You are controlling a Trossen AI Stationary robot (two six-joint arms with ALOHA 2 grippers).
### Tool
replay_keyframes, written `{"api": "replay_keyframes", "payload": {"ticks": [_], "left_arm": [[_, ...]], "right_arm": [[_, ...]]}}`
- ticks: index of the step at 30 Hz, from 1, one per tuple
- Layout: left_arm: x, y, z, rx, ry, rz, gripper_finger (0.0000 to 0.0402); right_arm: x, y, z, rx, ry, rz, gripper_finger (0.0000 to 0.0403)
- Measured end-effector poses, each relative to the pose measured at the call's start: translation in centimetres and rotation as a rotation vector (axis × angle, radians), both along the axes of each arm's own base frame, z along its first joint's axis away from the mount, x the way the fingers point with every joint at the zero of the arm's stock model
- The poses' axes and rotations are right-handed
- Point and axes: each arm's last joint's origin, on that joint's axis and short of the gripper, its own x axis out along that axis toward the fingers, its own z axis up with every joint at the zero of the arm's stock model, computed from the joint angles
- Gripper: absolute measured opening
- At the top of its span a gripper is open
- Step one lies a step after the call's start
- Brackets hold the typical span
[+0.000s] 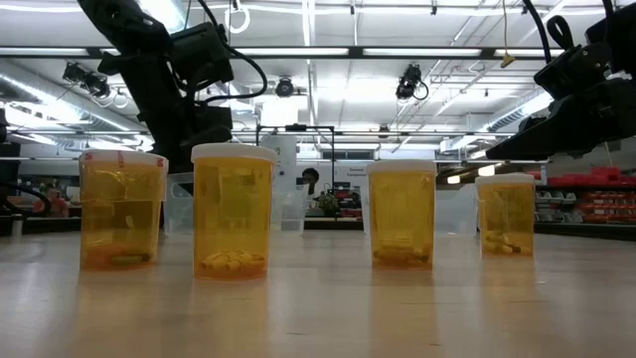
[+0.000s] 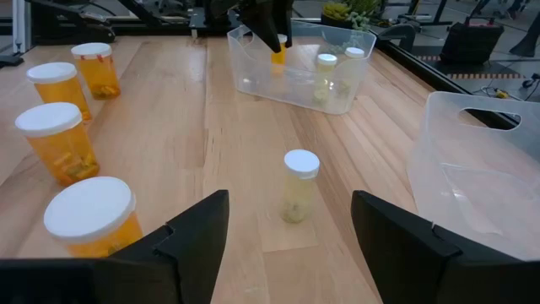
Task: Pick and place medicine bottles into bin by pill shape (circle, oval)
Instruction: Put the small orange pill bottle into the left transparent bin, then put the small yellow pill bottle into the left transparent bin
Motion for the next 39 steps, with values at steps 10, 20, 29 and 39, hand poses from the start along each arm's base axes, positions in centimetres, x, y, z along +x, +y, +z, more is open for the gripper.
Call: {"api": "replay_keyframes", "payload": {"ticks": [10, 20, 29, 39], "left_arm": [[0.1, 0.0, 0.1, 0.015, 0.010, -0.027, 0.0165], [1.7, 0.3, 2.6, 0.088, -0.033, -0.090, 0.0176], [3.2, 0.4, 4.5, 0.085, -0.115, -0.126, 0.0173], [8.1, -0.5, 4.0, 0.060, -0.145, -0.234, 0.0172]], "right_arm": [[0.0, 0.0, 0.0, 0.000, 0.000, 0.000, 0.0257], [0.0, 0.0, 0.0, 0.000, 0.000, 0.000, 0.0257], [0.0, 0.0, 0.0, 0.000, 0.000, 0.000, 0.0257], [0.0, 0.0, 0.0, -0.001, 0.004, 0.000, 0.0257]]}}
